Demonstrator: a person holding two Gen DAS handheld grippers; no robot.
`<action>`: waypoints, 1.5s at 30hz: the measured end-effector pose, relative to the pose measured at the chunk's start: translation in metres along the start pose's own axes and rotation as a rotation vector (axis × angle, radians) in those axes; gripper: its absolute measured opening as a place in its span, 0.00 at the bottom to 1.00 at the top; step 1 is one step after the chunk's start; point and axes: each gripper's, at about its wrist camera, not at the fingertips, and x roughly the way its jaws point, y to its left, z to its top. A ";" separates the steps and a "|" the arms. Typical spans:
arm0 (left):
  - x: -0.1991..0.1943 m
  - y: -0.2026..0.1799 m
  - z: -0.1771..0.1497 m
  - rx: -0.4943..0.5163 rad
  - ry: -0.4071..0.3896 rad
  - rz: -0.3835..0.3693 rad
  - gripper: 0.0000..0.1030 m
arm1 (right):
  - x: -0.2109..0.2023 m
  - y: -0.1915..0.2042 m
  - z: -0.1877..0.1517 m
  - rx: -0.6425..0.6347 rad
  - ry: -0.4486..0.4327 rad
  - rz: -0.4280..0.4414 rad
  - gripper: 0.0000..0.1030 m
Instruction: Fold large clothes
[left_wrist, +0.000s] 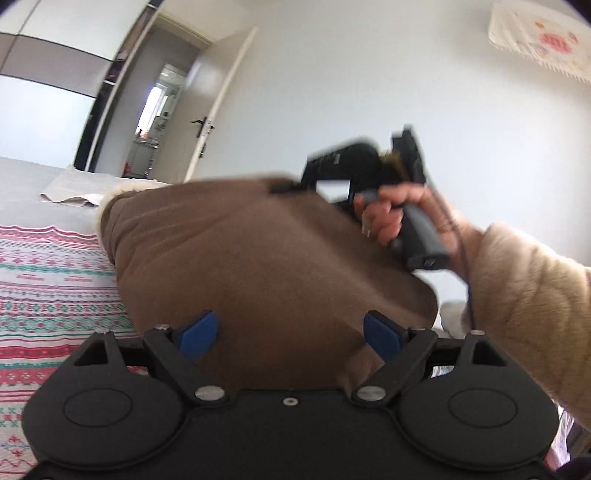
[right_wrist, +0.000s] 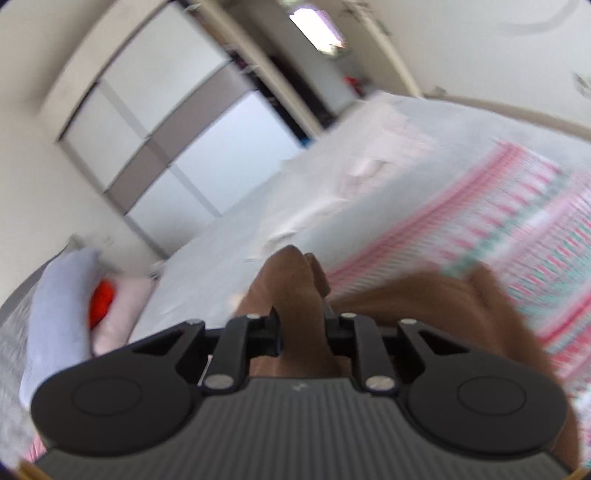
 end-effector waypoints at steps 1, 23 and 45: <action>0.000 -0.003 -0.002 0.011 0.010 -0.005 0.84 | 0.002 -0.025 -0.003 0.058 0.006 -0.024 0.16; 0.006 0.002 -0.001 -0.128 0.085 0.056 0.91 | -0.057 -0.122 -0.021 0.248 0.269 0.091 0.85; 0.049 0.044 0.045 -0.450 0.116 0.198 0.96 | -0.073 -0.112 -0.008 0.127 0.102 0.141 0.14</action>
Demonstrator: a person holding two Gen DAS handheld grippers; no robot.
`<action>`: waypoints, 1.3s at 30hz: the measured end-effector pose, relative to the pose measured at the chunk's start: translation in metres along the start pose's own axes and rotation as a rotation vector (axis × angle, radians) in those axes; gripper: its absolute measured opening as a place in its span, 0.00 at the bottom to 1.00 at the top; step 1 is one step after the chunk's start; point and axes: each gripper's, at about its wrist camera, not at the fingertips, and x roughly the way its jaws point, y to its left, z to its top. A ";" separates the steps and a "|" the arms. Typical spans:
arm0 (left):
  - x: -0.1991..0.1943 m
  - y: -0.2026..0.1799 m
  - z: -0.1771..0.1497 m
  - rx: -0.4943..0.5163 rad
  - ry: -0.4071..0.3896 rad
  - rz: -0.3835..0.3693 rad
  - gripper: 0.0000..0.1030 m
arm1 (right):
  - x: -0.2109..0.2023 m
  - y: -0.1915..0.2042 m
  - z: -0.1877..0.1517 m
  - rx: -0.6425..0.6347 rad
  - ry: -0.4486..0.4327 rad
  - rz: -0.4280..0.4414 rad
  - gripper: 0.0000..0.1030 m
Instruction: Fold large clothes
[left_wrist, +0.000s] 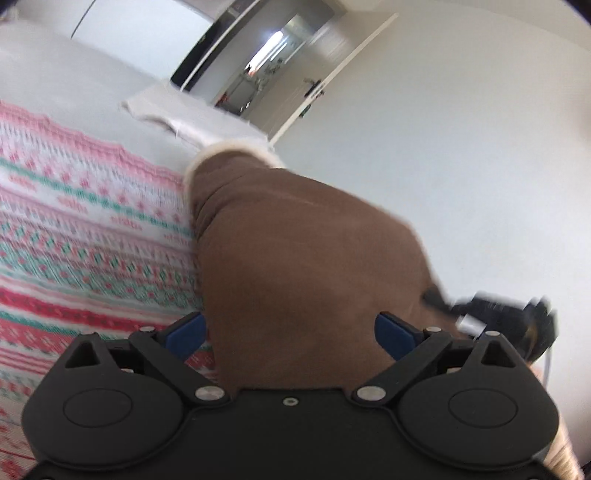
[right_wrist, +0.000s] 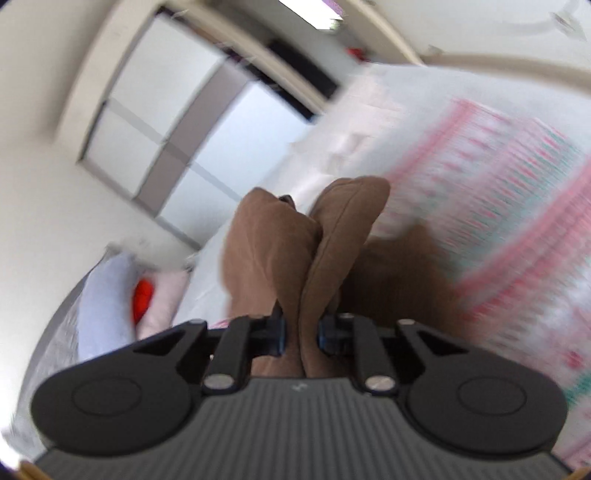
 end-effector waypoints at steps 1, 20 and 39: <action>0.009 0.002 -0.002 -0.015 0.025 0.008 0.96 | 0.002 -0.022 -0.006 0.040 0.010 -0.037 0.14; 0.119 0.039 0.087 -0.143 0.021 0.037 0.67 | -0.025 -0.005 -0.024 -0.120 -0.109 -0.128 0.69; 0.123 0.000 0.093 0.115 0.103 0.180 0.96 | -0.007 -0.040 -0.029 -0.052 -0.033 -0.131 0.98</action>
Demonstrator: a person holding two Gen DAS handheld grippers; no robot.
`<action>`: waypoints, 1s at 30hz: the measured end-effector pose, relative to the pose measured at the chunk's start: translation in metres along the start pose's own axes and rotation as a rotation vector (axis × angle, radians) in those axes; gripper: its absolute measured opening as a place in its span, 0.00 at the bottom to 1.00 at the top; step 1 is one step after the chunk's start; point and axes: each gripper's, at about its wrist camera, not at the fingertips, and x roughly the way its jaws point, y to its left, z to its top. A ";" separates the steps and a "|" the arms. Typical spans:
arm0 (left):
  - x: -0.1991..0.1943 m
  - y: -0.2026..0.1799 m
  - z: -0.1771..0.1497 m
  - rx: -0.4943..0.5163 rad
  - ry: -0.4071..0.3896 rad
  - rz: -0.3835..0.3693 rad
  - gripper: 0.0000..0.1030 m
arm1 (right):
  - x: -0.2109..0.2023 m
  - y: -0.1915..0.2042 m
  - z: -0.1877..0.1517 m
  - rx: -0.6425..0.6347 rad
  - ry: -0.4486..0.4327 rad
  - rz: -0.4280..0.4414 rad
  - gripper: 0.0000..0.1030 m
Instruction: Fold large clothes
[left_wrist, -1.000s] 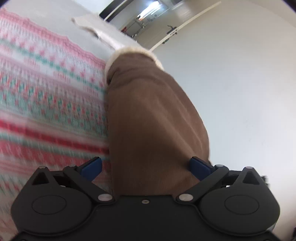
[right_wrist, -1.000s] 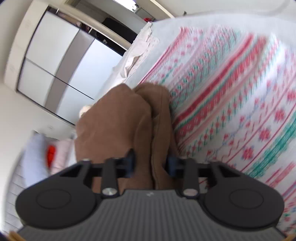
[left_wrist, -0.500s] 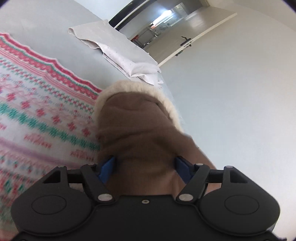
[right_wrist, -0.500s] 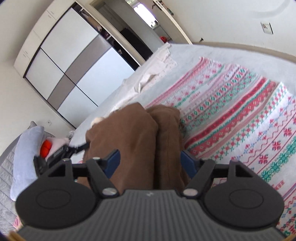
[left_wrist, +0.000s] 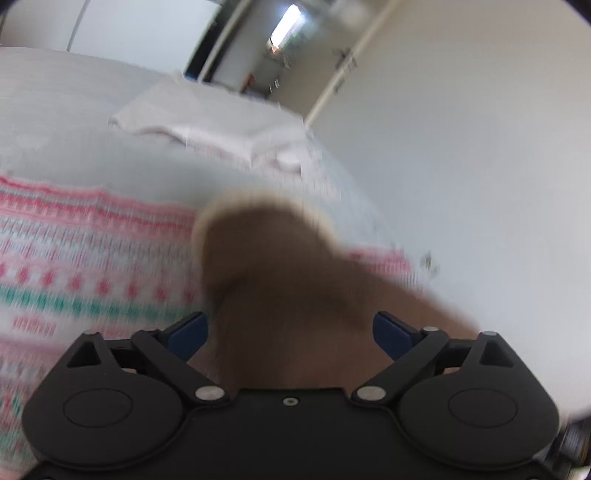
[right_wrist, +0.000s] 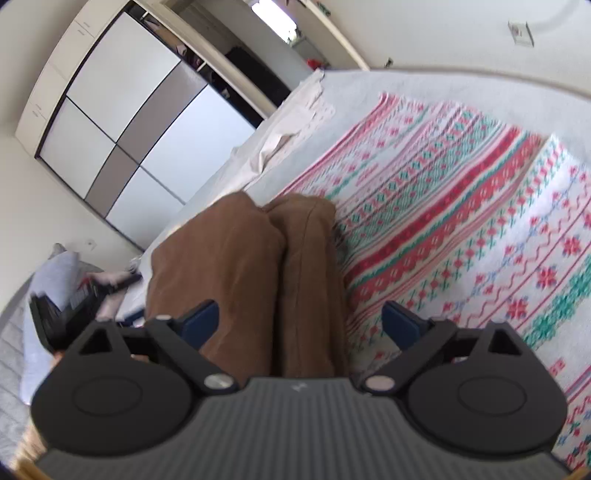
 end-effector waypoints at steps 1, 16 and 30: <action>-0.004 0.003 -0.011 0.009 0.024 -0.012 0.98 | 0.002 -0.001 0.000 0.009 0.031 0.015 0.99; -0.023 0.041 -0.126 -0.424 0.119 -0.351 0.69 | 0.052 -0.027 -0.017 0.212 0.247 0.194 0.47; -0.199 0.067 -0.138 -0.360 0.059 -0.176 0.64 | 0.010 0.114 -0.096 0.002 0.340 0.276 0.43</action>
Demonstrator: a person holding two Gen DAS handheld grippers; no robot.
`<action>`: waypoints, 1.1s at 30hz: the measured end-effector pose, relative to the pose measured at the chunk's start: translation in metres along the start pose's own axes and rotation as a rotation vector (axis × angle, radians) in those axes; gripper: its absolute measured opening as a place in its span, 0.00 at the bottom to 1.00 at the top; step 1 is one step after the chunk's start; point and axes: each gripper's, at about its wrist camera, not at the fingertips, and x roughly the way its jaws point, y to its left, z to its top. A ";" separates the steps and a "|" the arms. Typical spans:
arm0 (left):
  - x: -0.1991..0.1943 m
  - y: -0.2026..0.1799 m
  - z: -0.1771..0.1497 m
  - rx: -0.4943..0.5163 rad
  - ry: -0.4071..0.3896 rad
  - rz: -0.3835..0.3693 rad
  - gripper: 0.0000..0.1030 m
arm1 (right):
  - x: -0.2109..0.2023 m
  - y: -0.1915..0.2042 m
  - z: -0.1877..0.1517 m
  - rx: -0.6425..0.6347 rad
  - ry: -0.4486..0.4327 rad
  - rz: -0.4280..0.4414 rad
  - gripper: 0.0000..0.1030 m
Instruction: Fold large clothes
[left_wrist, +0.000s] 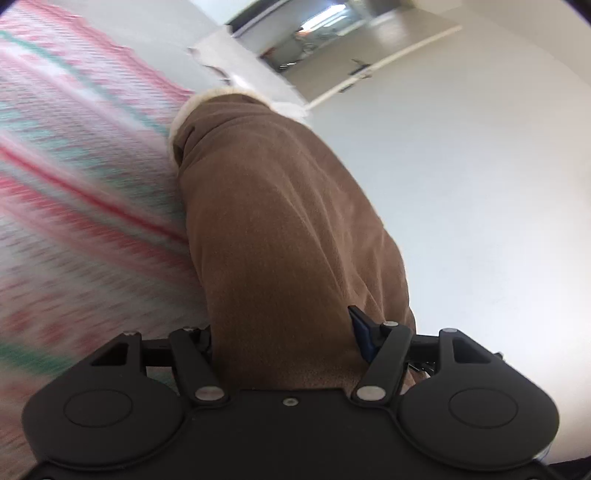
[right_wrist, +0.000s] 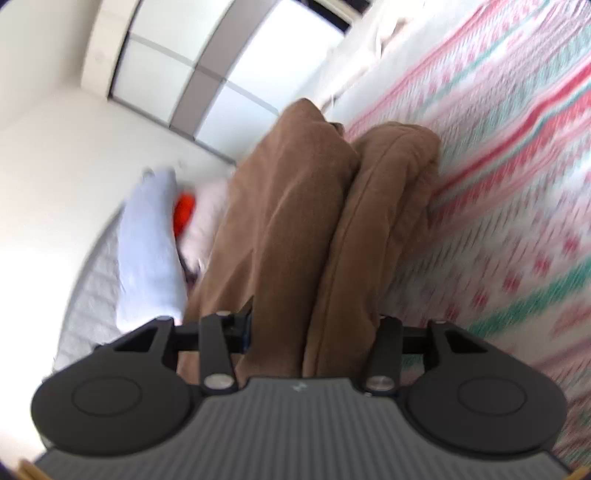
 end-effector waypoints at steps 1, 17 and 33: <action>-0.006 0.009 -0.006 -0.010 0.009 0.048 0.67 | 0.011 0.002 -0.008 0.009 0.039 -0.027 0.49; -0.075 -0.025 -0.108 0.412 -0.408 0.235 0.77 | -0.071 0.046 -0.101 -0.167 -0.207 -0.245 0.65; -0.054 -0.051 -0.139 0.669 -0.245 0.028 0.38 | -0.027 0.038 -0.119 -0.314 -0.146 -0.385 0.12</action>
